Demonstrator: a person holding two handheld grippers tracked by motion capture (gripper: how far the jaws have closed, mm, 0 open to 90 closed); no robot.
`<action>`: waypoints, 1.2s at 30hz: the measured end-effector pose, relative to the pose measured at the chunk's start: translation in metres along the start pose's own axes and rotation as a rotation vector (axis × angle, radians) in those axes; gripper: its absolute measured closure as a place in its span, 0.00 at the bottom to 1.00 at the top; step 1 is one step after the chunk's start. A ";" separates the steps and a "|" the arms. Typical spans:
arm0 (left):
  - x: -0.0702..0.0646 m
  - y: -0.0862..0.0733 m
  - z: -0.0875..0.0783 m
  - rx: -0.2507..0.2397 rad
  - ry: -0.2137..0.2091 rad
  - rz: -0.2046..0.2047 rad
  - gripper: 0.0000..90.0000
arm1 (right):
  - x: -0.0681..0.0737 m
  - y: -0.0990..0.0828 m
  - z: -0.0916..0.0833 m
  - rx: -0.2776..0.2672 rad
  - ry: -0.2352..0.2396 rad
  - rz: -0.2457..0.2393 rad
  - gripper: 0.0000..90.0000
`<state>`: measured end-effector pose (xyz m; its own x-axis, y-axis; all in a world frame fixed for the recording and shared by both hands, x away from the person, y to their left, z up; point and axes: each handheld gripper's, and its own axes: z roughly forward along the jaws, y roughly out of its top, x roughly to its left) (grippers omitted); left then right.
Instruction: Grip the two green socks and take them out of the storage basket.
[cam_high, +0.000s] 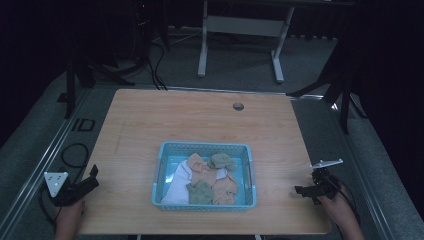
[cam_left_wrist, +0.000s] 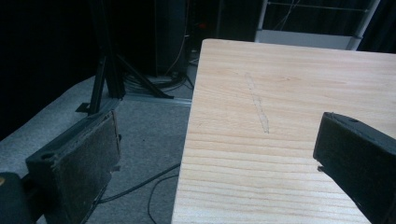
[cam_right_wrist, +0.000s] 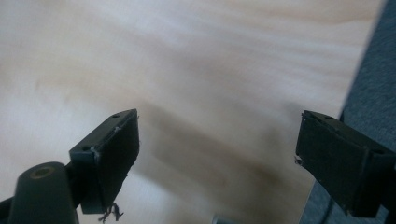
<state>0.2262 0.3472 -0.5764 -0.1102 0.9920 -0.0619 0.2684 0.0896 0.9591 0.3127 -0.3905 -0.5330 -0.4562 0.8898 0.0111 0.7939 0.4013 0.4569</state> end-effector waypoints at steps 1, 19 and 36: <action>0.000 0.000 0.000 -0.001 0.000 -0.001 0.01 | 0.001 0.001 -0.001 0.028 0.012 -0.026 0.15; 0.000 0.000 0.000 0.000 -0.002 -0.004 0.01 | 0.008 0.017 -0.004 0.285 0.151 -0.289 0.16; 0.000 0.000 0.000 0.000 -0.005 -0.004 0.01 | 0.033 0.028 -0.009 0.400 0.219 -0.511 0.17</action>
<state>0.2263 0.3475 -0.5765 -0.1071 0.9920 -0.0674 0.2677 0.0940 0.9589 0.3166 -0.3520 -0.5123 -0.8506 0.5196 0.0804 0.5253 0.8462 0.0897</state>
